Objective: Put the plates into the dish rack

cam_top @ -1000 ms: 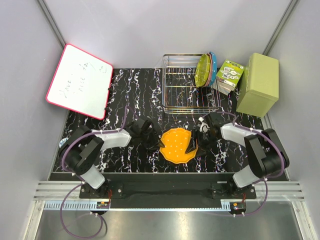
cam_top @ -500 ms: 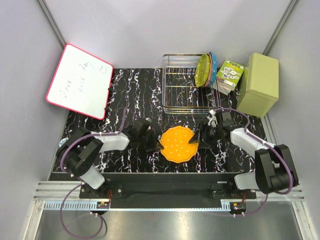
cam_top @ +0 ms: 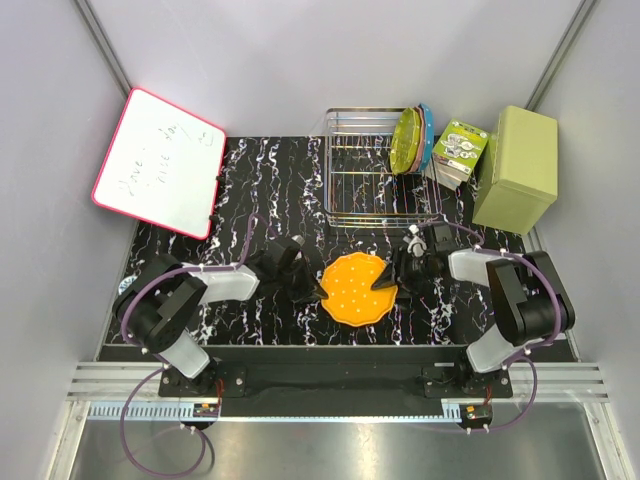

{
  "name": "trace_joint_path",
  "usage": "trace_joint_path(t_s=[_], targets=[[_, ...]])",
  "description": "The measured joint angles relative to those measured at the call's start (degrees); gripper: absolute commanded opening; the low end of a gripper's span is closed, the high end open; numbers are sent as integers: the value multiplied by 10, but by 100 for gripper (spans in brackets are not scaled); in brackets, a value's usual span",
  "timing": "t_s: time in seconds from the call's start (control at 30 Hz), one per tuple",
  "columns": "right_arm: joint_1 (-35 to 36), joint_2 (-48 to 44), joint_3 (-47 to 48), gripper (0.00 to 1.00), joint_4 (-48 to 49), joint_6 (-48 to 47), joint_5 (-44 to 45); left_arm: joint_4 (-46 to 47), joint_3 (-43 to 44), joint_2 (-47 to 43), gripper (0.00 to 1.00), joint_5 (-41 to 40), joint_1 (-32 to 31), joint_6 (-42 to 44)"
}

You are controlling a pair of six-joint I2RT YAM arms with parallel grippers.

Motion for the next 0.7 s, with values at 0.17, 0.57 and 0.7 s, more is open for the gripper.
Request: trace_joint_path(t_s=[0.17,0.57,0.7], targets=[[-1,-39,-45,10,54,18,-1,-5,0,0,0,2,1,-1],[13,-210,5,0,-108,-23,56,-148,80,-53,96,-15,34,179],[17,-261,131,0,-222,-79,80,-225,183,-101,99,-177,78,350]])
